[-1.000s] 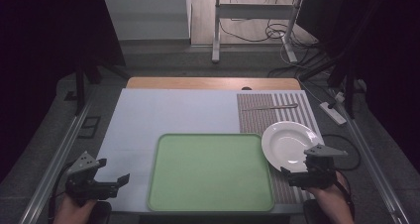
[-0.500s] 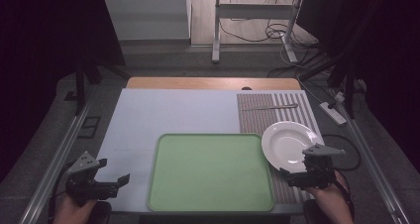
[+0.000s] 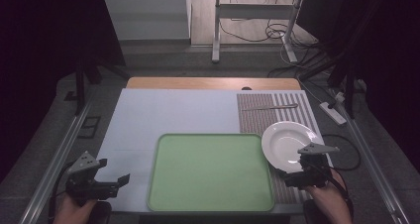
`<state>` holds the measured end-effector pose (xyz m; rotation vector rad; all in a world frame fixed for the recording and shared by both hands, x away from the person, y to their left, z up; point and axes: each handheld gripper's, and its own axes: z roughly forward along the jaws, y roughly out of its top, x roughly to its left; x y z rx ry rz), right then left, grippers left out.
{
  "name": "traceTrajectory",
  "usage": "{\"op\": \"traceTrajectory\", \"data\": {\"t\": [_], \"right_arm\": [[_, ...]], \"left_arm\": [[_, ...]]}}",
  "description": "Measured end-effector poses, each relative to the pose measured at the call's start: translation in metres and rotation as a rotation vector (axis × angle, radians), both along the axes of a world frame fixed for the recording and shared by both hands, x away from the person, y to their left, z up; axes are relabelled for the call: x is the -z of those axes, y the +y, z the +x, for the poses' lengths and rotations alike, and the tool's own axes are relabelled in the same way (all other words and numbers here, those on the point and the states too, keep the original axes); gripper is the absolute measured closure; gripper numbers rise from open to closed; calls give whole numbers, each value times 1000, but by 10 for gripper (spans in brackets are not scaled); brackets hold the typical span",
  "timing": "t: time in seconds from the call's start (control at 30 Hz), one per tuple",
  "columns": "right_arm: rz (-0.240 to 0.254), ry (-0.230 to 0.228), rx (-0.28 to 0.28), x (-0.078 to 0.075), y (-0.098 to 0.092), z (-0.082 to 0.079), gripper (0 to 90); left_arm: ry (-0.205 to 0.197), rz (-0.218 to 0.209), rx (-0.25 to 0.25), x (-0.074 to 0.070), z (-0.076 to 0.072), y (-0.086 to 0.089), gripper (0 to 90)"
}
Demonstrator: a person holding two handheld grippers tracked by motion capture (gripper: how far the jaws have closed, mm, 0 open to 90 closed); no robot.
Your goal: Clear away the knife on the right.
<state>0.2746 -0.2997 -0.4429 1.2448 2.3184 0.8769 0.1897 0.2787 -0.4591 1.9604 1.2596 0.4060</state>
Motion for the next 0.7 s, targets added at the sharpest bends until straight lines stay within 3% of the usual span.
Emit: {"op": "traceTrajectory", "data": {"t": [0.23, 0.47, 0.7], "right_arm": [[47, 23, 1, 1, 2, 10, 6], [80, 5, -13, -1, 4, 15, 5], [73, 6, -27, -1, 9, 23, 6]], "left_arm": [[2, -2, -2, 0, 0, 0, 30], [4, -1, -3, 0, 0, 0, 30], [6, -1, -5, 0, 1, 0, 30]]}}
